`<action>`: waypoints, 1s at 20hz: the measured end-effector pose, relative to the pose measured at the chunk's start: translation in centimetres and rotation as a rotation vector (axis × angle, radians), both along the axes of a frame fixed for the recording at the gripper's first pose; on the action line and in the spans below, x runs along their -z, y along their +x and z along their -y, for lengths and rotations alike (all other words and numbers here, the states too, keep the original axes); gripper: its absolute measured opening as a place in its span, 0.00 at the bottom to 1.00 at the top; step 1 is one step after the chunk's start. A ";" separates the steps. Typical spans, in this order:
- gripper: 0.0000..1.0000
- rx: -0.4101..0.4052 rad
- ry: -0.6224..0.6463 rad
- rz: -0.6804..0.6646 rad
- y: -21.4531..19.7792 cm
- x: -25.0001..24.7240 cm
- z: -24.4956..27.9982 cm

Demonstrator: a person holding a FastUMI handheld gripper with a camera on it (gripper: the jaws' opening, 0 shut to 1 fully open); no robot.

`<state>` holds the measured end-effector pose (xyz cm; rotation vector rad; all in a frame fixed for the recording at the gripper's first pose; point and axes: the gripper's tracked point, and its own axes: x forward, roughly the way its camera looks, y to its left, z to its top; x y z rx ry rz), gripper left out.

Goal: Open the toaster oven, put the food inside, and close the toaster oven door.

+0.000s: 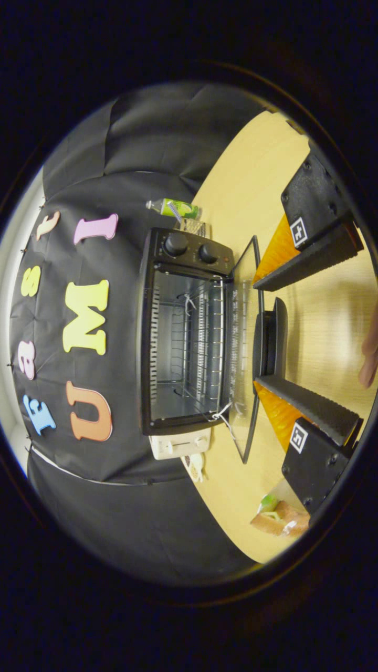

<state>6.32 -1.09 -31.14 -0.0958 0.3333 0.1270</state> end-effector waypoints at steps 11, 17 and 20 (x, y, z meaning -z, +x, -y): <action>1.00 -0.141 0.170 -0.179 -1.3 1.3 -0.6; 0.95 -0.419 0.512 -0.578 -5.9 -1.2 -6.7; 0.91 -0.504 0.496 -0.725 -7.3 -1.5 -8.5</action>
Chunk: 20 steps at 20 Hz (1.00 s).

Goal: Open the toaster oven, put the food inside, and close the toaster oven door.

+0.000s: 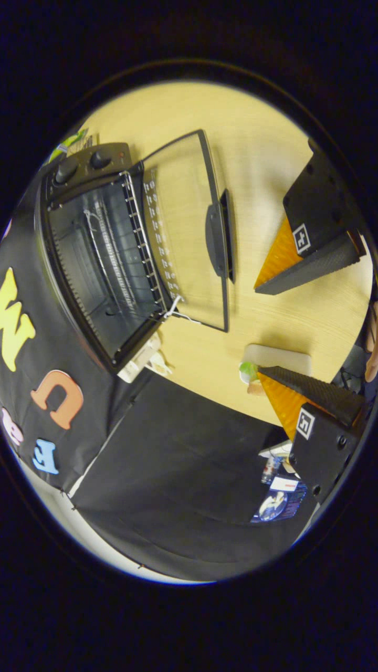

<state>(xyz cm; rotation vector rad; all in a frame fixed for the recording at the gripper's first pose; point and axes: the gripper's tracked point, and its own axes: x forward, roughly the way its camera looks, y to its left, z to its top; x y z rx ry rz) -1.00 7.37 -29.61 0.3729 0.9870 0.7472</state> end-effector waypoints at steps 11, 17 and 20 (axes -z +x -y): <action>0.77 -0.318 -0.049 -0.179 -3.7 1.2 -6.3; 0.46 -0.288 -0.041 -0.216 -4.6 1.8 -7.4; 0.39 -0.270 -0.016 -0.199 -4.7 1.4 -7.3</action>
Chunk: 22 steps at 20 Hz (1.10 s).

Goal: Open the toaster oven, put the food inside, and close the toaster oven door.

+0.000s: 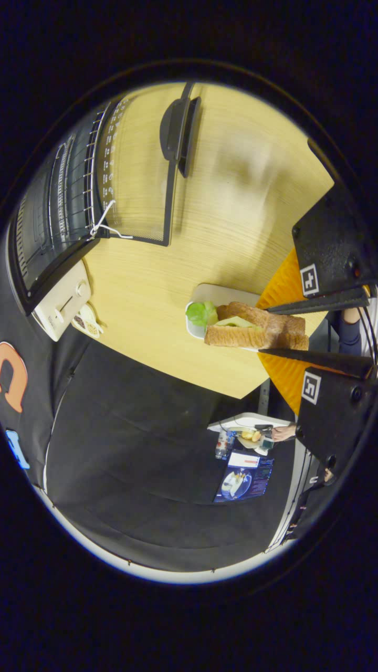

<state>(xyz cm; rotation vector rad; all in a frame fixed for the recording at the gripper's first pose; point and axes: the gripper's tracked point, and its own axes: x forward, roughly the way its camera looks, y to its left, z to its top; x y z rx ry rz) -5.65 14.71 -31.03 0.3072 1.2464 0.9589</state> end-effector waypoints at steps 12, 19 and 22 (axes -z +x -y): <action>0.37 0.172 0.283 0.000 2.4 -4.8 3.0; 0.37 0.387 0.439 0.096 7.6 -6.2 5.8; 0.37 0.493 0.483 0.109 10.0 -6.3 7.6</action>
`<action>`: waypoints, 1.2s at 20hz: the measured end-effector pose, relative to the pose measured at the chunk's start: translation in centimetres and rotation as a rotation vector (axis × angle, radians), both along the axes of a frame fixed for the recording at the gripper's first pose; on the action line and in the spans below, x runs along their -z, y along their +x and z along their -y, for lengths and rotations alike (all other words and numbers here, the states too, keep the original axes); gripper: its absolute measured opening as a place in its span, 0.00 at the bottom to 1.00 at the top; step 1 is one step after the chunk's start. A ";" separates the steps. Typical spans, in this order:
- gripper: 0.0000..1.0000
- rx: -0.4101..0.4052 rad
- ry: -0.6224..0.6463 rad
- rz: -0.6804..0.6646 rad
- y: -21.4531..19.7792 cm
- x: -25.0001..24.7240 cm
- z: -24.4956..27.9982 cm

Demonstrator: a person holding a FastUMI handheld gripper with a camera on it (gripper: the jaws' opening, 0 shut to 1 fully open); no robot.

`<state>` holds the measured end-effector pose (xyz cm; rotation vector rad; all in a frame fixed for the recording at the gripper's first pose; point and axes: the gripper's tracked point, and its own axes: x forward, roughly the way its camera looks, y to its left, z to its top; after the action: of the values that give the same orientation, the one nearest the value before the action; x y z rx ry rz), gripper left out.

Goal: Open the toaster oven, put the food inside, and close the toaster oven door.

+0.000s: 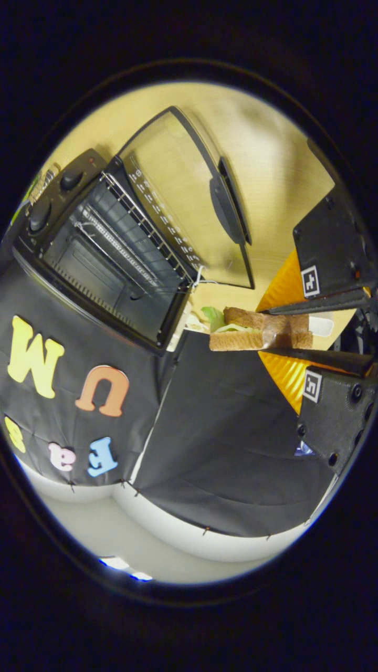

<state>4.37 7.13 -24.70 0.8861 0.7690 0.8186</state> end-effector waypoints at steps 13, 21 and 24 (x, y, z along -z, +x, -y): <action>0.37 0.708 0.284 0.001 11.4 0.1 7.3; 0.38 0.841 0.158 0.059 13.9 1.6 6.2; 0.39 0.839 0.146 0.024 16.0 2.3 5.7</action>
<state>20.36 1.46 -27.03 1.1996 0.2568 0.1364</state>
